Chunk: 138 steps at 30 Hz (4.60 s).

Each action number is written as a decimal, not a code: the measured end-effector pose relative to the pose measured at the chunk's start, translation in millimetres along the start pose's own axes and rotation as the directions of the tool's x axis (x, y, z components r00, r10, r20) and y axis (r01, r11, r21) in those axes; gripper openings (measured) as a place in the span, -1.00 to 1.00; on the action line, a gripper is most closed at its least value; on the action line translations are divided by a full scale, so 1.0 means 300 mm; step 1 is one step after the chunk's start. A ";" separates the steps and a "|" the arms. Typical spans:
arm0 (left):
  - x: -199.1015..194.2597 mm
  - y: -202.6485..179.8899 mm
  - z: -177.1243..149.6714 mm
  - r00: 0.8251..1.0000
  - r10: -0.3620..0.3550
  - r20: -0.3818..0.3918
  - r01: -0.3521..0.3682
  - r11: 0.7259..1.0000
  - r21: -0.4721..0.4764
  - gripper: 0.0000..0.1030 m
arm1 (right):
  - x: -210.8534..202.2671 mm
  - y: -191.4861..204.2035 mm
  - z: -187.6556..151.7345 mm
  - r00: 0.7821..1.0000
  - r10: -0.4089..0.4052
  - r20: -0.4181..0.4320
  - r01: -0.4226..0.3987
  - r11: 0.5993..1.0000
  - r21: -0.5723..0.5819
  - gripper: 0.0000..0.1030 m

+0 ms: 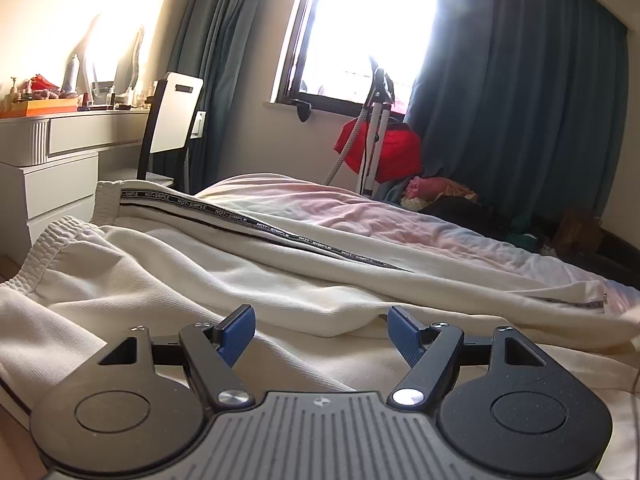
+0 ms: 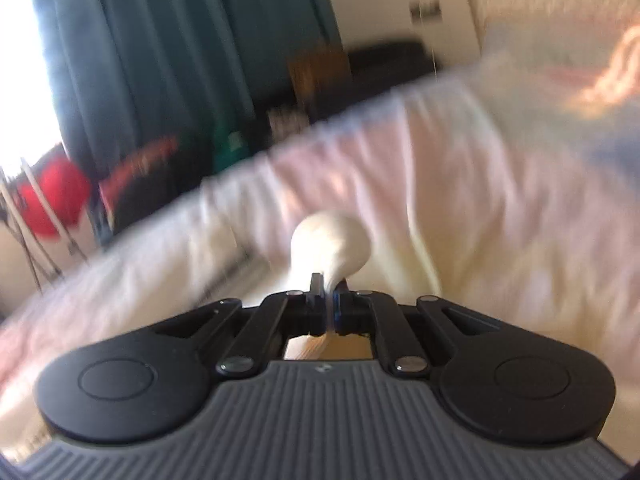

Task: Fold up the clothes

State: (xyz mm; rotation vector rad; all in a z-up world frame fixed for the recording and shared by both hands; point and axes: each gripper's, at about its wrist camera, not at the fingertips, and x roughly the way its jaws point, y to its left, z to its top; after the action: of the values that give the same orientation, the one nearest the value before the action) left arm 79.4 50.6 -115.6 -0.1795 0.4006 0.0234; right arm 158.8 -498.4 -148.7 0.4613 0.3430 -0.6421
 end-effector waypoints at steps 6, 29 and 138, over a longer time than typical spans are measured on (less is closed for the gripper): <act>-0.004 0.025 0.013 1.000 0.009 -0.027 -0.010 1.000 -0.029 0.47 | -0.015 -0.089 -0.037 0.996 -0.059 -0.063 0.055 0.997 -0.056 -0.87; -0.105 -0.079 0.003 0.998 0.057 0.027 -0.061 0.988 0.144 0.55 | -0.758 0.010 -0.139 0.949 0.299 -0.099 -0.314 0.918 -0.241 0.64; 0.661 0.645 0.531 0.961 0.052 -0.271 -0.190 0.837 -0.514 0.60 | 0.092 0.194 -0.028 0.976 0.208 -0.067 -0.188 0.955 0.231 0.49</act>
State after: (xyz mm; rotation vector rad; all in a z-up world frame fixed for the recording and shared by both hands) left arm 312.3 266.7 -81.5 -0.7201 0.6509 0.2453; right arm 215.5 -466.7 -150.3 0.7328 0.3068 -0.4655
